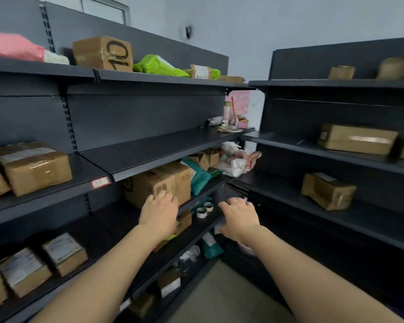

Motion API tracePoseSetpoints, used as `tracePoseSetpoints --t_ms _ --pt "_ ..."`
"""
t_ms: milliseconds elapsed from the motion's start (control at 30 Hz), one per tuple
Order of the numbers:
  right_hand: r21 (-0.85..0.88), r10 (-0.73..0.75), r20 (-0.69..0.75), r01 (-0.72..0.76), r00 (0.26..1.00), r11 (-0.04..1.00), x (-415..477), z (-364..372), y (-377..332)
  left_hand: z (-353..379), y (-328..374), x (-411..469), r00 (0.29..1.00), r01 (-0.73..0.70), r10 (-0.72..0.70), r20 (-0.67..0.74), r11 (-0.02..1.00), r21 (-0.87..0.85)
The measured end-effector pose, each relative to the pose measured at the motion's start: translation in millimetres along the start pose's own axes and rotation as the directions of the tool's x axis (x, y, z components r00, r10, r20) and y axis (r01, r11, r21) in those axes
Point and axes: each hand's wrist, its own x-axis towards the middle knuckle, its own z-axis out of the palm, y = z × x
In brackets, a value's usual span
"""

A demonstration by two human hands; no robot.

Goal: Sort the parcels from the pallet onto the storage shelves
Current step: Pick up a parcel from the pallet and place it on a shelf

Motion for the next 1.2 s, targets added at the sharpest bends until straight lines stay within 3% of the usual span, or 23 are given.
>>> tracePoseSetpoints --t_ms 267,500,833,1200 --pt "-0.026 0.244 0.067 -0.243 0.967 0.970 -135.5 19.4 162.4 -9.3 190.1 3.2 0.971 -0.238 0.240 0.013 0.967 -0.094" --pt "-0.072 0.425 0.145 -0.419 0.893 0.905 -259.8 46.2 291.4 -17.7 364.6 -12.2 0.917 -0.387 0.397 0.021 0.904 -0.183" --pt "-0.086 0.685 0.256 -0.690 0.682 0.719 -380.1 86.1 451.1 -10.1 582.2 1.5 0.766 -0.596 0.640 0.059 0.742 -0.306" --pt "-0.100 0.815 0.327 -0.840 0.479 0.534 -439.8 141.2 599.3 27.7 775.2 29.9 0.602 -0.699 0.788 0.130 0.599 -0.392"
